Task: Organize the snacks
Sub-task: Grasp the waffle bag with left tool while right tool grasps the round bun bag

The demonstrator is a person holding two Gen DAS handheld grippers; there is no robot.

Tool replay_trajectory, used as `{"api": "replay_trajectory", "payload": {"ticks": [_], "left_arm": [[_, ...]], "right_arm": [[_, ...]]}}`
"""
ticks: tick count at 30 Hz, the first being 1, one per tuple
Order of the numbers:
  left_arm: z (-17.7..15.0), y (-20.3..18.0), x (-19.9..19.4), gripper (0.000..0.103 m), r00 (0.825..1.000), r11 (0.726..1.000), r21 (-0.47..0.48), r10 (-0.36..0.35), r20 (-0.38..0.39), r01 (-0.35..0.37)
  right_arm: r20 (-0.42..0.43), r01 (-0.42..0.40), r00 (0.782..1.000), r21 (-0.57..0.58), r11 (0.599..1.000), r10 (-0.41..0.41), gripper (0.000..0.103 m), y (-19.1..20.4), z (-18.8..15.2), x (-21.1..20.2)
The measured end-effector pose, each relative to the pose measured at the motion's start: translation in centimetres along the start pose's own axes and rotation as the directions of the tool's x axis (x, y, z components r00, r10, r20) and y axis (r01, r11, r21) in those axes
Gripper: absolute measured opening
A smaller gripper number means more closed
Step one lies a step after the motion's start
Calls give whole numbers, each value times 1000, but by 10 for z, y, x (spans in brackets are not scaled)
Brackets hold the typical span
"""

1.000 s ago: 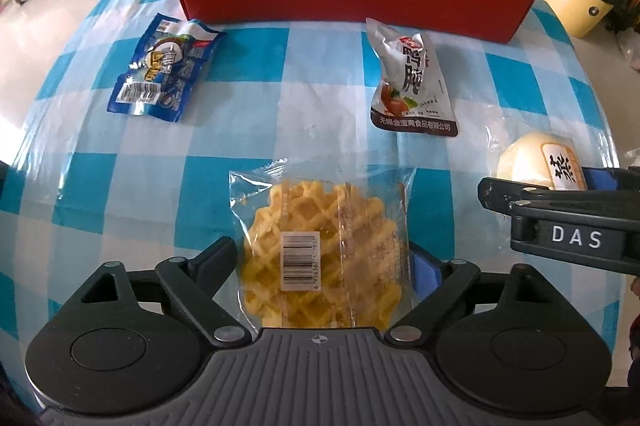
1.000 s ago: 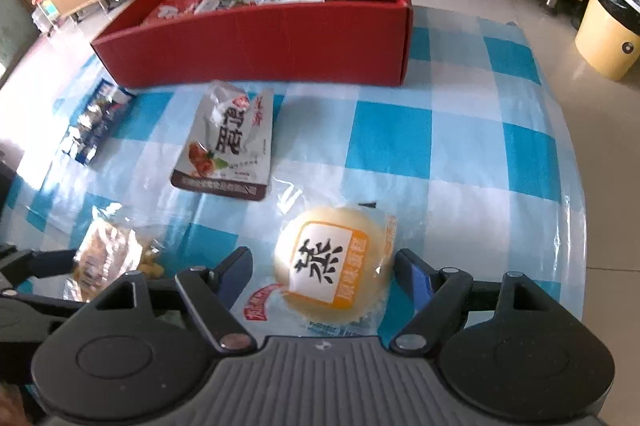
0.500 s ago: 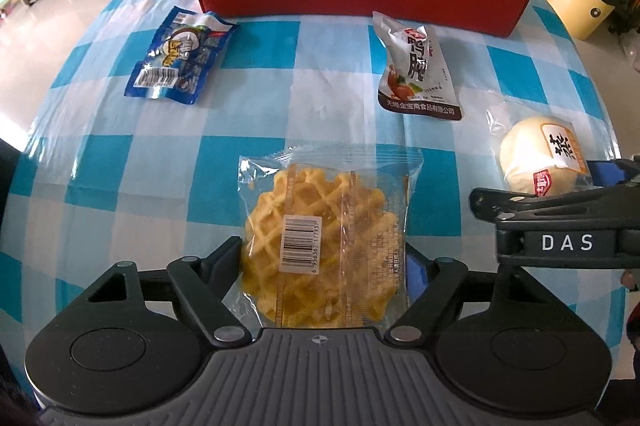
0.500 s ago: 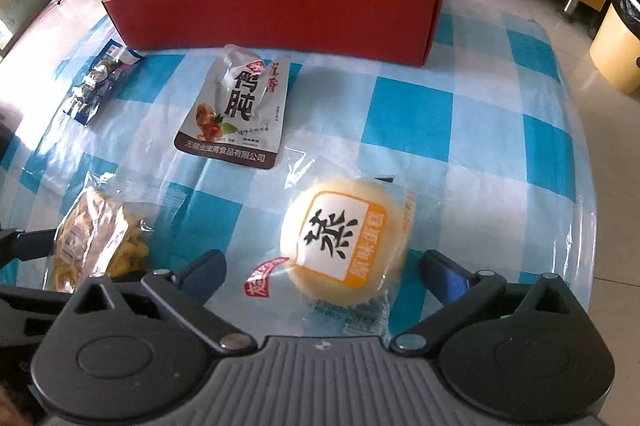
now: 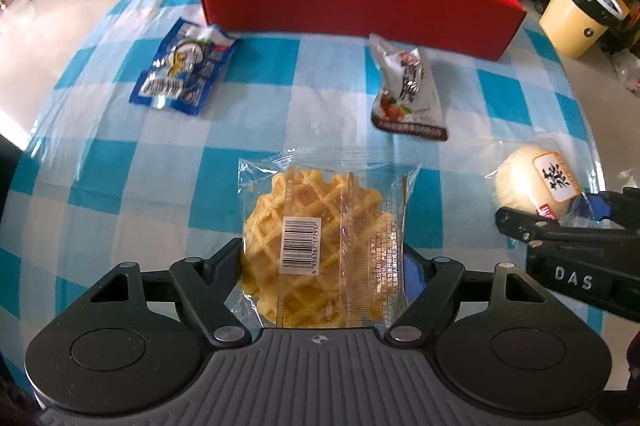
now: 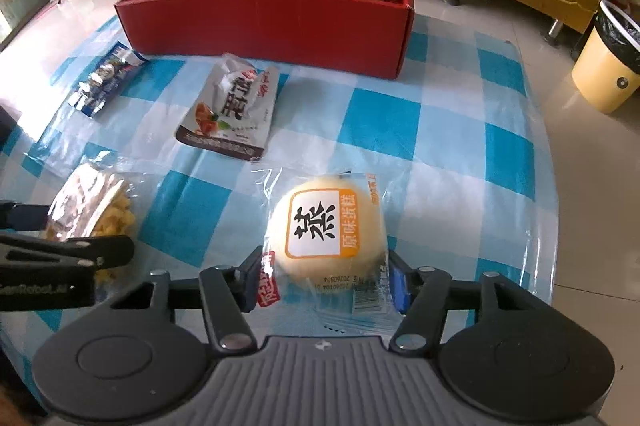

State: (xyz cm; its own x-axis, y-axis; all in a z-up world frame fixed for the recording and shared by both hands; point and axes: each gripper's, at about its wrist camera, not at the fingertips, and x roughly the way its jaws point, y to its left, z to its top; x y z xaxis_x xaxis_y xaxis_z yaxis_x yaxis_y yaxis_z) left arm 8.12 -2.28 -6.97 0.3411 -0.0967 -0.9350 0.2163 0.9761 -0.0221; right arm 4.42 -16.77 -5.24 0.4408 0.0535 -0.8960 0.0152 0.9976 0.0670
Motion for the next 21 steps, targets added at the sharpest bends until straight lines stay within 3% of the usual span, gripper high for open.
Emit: {"api": "replay_trajectory", "payload": {"ticks": [21], "left_arm": [[20,-7,-23,81,992,999,22,31,121,-34]], "right_arm": [[143,-54,988,20,998,50,56,6,27,-34]]}}
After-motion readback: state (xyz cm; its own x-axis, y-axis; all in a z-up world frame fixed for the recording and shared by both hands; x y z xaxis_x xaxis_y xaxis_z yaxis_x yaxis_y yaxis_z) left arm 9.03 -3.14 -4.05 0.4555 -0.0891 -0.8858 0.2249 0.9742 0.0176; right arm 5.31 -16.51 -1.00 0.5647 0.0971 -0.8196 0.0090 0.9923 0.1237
